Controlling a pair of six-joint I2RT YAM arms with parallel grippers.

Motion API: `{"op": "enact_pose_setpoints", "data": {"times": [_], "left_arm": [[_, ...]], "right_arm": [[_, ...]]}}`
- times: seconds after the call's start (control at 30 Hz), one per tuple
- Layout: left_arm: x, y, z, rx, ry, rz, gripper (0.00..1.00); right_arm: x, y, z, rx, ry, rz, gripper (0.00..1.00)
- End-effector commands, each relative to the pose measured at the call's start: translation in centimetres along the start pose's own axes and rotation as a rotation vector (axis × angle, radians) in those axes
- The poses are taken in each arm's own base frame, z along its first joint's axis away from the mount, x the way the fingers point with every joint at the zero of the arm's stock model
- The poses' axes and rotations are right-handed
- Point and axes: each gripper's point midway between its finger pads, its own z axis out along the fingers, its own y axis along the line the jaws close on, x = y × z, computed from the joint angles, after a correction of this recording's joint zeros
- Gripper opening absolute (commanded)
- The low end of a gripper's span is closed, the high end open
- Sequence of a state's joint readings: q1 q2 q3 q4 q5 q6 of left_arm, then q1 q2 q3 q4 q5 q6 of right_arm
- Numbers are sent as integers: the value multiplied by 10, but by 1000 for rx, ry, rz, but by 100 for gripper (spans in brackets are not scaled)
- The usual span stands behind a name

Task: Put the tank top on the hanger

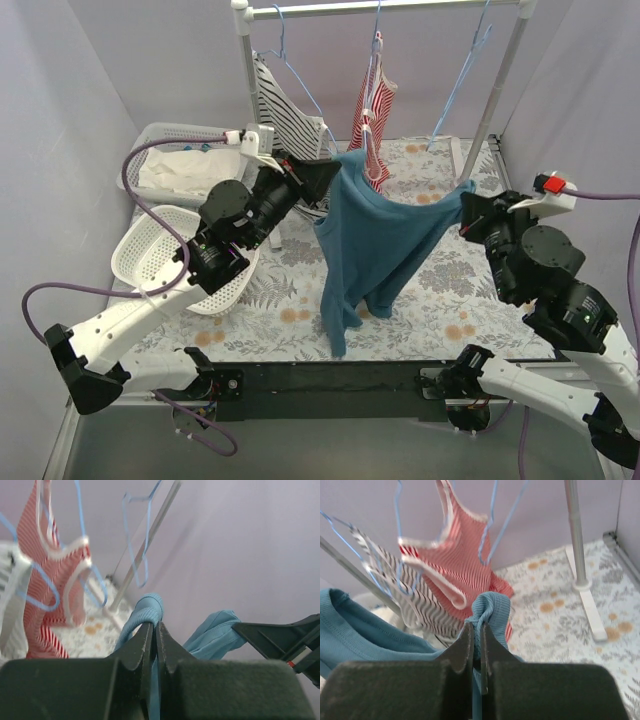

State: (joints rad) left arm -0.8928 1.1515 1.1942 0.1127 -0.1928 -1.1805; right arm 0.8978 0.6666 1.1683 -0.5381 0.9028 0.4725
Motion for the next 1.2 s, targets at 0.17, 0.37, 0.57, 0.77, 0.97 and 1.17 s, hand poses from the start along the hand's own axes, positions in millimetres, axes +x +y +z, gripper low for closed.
{"op": "enact_pose_setpoints", "data": {"times": [0.17,0.37,0.57,0.77,0.97,1.17], "left_arm": [[-87,-46,2,86,-167,131,0],[-8,-4,-21,28,17,69,0],[126,61,-75,-39,307,-55,0],[209,108,-111,-123,475,-119,12],[214,104,-114,-87,529,-64,43],[170,67,-105,28,506,17,54]], "right_arm": [[-149,32,-8,-19,-352,13,1],[-62,27,4,-60,-172,6,1],[112,-12,6,-36,180,79,1],[260,-52,-4,30,472,72,9],[294,-63,-13,62,587,22,49],[272,-61,-15,42,535,47,66]]}}
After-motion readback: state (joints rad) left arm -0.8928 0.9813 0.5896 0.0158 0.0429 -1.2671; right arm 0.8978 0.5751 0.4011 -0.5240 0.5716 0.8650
